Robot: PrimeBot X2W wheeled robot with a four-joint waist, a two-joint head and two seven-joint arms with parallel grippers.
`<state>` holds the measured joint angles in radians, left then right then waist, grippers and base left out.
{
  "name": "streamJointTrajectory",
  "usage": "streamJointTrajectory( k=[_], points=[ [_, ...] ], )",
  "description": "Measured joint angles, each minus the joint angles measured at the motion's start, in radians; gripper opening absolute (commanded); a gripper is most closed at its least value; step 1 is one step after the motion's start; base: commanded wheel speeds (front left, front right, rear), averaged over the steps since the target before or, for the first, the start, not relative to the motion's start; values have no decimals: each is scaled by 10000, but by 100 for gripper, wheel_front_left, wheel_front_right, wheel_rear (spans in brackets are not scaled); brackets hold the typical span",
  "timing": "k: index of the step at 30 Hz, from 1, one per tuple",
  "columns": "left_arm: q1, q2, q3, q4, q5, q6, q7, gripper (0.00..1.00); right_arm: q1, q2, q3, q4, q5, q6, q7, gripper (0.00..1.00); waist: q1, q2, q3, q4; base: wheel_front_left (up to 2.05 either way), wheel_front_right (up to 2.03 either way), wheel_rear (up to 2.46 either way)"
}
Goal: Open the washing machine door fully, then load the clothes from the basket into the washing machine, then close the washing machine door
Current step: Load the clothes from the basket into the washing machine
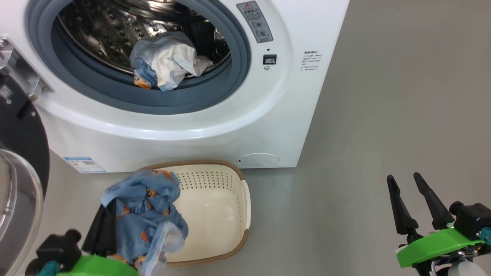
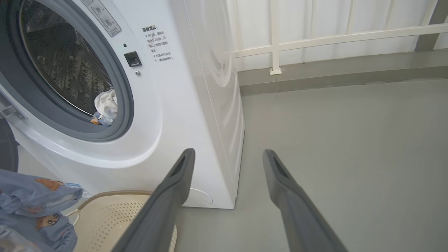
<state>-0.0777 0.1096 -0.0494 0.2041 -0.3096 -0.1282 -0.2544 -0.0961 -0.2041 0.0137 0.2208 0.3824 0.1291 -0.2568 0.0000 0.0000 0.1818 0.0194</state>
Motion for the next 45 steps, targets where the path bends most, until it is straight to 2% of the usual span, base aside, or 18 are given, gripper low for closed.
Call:
streamJointTrajectory(
  k=[10,23,36,45],
  points=[
    [948,-412,347,-1026,238,0,-8,0,173,12,-209,-69,0,0,0,100,0,0,-19,-60,0,0,0],
    [755,-587,433,-1164,50,0,-8,0,147,146,-240,-153,-4,0,0,100,0,0,331,-138,0,0,0],
    [-1508,-600,504,-1133,-54,0,-10,0,-327,290,-196,-201,-15,0,0,100,0,1,1049,-264,0,0,0],
    [-3910,-224,675,-892,-38,0,-12,0,-677,412,-10,-186,-15,0,0,100,0,0,1433,-437,0,0,0]
  ],
)
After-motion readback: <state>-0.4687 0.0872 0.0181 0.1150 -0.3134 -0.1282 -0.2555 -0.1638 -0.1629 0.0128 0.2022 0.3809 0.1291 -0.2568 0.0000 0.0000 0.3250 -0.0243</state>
